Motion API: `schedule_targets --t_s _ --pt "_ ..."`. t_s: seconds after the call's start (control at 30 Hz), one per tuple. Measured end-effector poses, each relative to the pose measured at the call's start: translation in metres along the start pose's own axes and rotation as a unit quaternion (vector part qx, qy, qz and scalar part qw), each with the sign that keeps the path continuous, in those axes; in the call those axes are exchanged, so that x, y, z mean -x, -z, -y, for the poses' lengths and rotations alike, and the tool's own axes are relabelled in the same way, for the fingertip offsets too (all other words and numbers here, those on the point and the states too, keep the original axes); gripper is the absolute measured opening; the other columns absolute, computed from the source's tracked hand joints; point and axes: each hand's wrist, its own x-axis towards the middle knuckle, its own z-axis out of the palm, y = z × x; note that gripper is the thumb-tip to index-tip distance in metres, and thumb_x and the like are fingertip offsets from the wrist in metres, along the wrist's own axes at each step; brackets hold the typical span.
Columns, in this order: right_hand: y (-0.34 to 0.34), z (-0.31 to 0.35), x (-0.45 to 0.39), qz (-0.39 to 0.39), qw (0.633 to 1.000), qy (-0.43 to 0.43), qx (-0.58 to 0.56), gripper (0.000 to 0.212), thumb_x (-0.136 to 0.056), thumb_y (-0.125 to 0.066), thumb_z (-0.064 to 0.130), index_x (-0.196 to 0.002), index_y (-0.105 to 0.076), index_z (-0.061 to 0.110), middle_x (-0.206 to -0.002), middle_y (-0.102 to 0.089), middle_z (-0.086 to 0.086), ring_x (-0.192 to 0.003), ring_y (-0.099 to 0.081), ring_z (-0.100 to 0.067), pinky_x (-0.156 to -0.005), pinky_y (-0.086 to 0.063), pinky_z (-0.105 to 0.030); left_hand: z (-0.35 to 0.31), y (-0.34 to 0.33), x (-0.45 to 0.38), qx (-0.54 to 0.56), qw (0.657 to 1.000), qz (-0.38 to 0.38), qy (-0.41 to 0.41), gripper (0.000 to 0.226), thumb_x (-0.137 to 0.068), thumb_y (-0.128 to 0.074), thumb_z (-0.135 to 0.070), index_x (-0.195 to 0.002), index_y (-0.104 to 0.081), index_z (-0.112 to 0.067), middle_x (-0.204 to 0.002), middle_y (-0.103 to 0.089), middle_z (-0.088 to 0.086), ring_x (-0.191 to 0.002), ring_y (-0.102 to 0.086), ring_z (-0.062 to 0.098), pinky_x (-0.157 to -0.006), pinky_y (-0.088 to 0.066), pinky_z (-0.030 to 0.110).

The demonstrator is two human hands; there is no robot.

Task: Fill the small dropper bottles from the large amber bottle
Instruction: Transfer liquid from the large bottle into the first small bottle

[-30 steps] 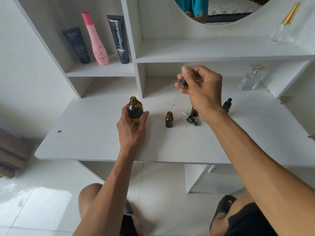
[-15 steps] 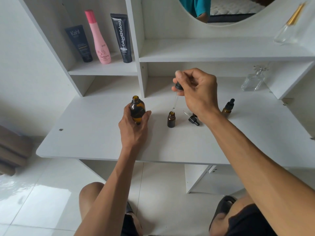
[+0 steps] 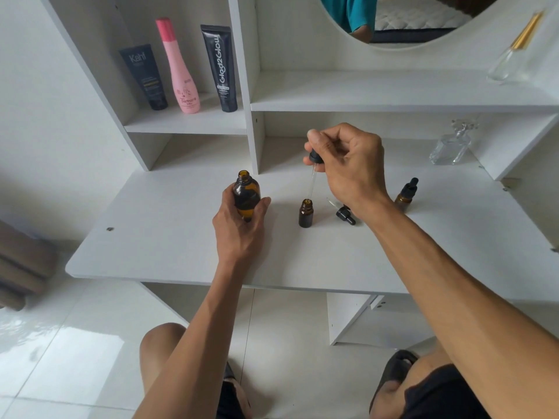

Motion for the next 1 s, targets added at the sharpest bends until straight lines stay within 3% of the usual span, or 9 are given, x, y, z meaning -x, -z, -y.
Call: schedule_targets --t_s 0.47,1.0 --pt "0.0011 0.003 -0.0012 0.003 0.999 0.037 0.034 0.02 -0.094 -0.068 0.028 -0.08 -0.068 0.014 -0.079 -0.075 -0.001 -0.068 -0.075 -0.012 -0.066 -0.062 -0.03 0.0 0.0003 0.0005 0.006 1.0 0.0 -0.002 0.04 -0.092 -0.073 -0.028 -0.126 -0.057 -0.017 -0.089 -0.055 -0.028 -0.081 -0.052 -0.026 -0.067 -0.034 -0.005" --pt "-0.0002 0.0045 0.0007 0.008 0.998 0.048 0.041 0.024 -0.095 -0.068 0.028 -0.083 -0.069 0.007 -0.079 -0.075 -0.003 -0.068 -0.075 -0.011 -0.063 -0.058 -0.021 0.0008 0.0005 -0.0007 0.002 1.0 -0.001 -0.004 0.041 -0.091 -0.073 -0.028 -0.127 -0.058 -0.015 -0.092 -0.061 -0.015 -0.08 -0.053 -0.024 -0.068 -0.036 -0.002"
